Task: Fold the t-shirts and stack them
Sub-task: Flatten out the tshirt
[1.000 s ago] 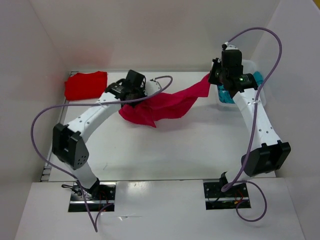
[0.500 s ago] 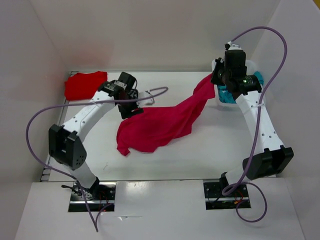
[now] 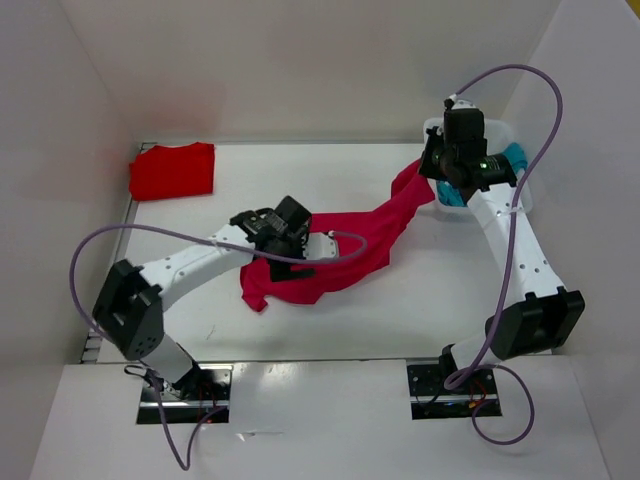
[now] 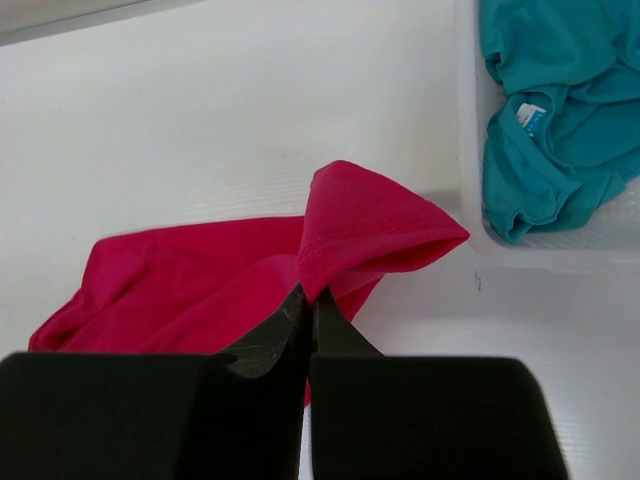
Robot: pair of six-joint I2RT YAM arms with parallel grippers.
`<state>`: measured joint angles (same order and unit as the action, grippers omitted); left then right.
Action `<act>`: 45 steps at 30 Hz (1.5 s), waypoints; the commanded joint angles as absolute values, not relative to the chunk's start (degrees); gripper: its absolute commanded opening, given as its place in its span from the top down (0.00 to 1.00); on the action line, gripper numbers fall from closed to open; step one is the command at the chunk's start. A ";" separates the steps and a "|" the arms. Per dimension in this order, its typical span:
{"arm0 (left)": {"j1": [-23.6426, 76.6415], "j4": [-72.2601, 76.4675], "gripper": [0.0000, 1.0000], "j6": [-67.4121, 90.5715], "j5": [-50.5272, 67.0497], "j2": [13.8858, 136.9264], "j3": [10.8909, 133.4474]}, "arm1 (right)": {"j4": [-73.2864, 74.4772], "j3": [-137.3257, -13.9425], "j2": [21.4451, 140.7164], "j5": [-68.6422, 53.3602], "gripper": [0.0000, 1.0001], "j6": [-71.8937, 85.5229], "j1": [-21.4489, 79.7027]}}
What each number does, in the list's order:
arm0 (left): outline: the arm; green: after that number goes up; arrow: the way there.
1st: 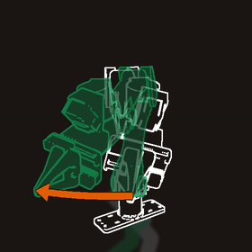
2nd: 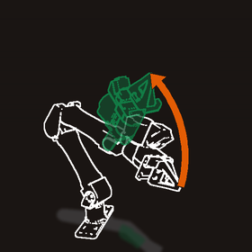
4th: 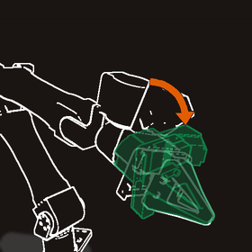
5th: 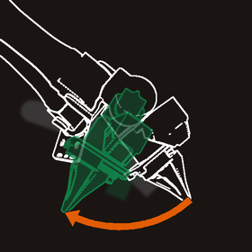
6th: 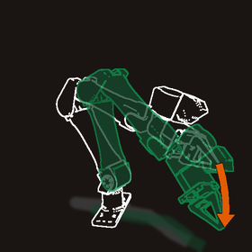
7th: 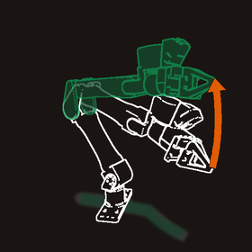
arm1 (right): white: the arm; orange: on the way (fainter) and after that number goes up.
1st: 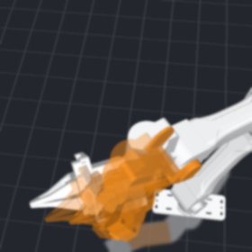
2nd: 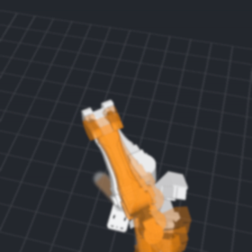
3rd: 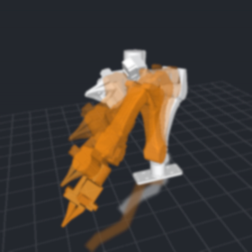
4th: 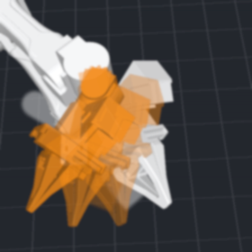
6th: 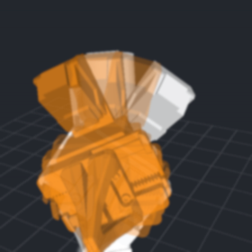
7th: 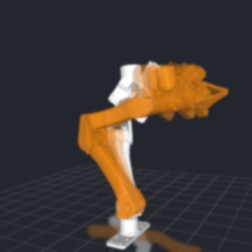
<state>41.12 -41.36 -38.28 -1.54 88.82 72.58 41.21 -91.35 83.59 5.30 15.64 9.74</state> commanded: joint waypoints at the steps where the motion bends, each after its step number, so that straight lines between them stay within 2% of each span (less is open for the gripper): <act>1: 34.48 -35.60 0.07 -31.92 -14.84 93.87 68.20 | 39.46 -90.44 81.21 5.62 1.00 16.17 9.40; 2: 32.97 -35.07 0.06 -28.08 -14.33 94.39 69.33 | 39.46 -90.44 81.21 5.62 1.00 16.17 9.40; 3: 31.57 -34.20 0.00 -26.30 -13.72 93.79 70.22 | 39.46 -89.74 80.69 5.62 1.00 16.17 9.40; 7: 29.00 -31.21 0.00 -22.06 -11.61 92.11 70.06 | 39.46 -88.33 80.16 5.02 1.00 16.17 9.40; 10: 29.00 -32.42 0.00 -20.48 -9.42 97.00 68.12 | 38.94 -87.10 79.63 5.01 1.00 16.17 9.40; 13: 28.48 -36.72 0.00 -20.48 1.70 103.16 68.81 | 38.94 -86.57 79.10 5.01 1.00 16.17 9.40; 16: 28.48 -37.27 0.00 -20.48 6.49 105.56 68.82 | 38.94 -86.57 78.57 5.54 1.00 16.17 9.40; 17: 28.48 -37.27 0.05 -20.48 6.50 106.25 68.82 | 38.94 -86.57 78.57 5.54 1.00 15.65 9.40; 18: 28.48 -37.27 0.14 -20.48 6.50 106.26 68.82 | 38.94 -86.05 78.05 6.06 1.00 15.64 9.40; 20: 27.87 -37.27 0.43 -20.48 4.93 106.79 70.22 | 38.94 -86.04 78.05 6.06 1.00 15.64 9.40; 21: 27.86 -37.79 0.84 -21.44 3.36 106.09 70.92 | 38.94 -86.04 77.44 6.06 1.00 15.64 9.40; 22: 27.86 -37.79 1.00 -21.45 1.60 105.21 71.80 | 38.94 -86.04 77.43 6.06 1.00 15.64 9.40; 27: 25.22 -32.28 1.00 -27.41 -13.84 91.10 80.58 | 38.94 -86.04 75.15 9.57 1.00 15.64 9.40; 29: 25.22 -31.64 1.00 -31.10 -16.51 88.51 88.38 | 38.94 -86.04 73.57 10.72 1.00 15.12 8.88; 34: 25.22 -38.13 1.00 -34.97 -20.21 88.51 104.39 | 39.46 -88.93 72.33 11.95 1.00 15.12 8.35; 45: 27.95 -44.03 1.00 -40.08 -26.98 88.50 120.04 | 40.69 -93.07 70.75 10.82 1.00 14.59 8.35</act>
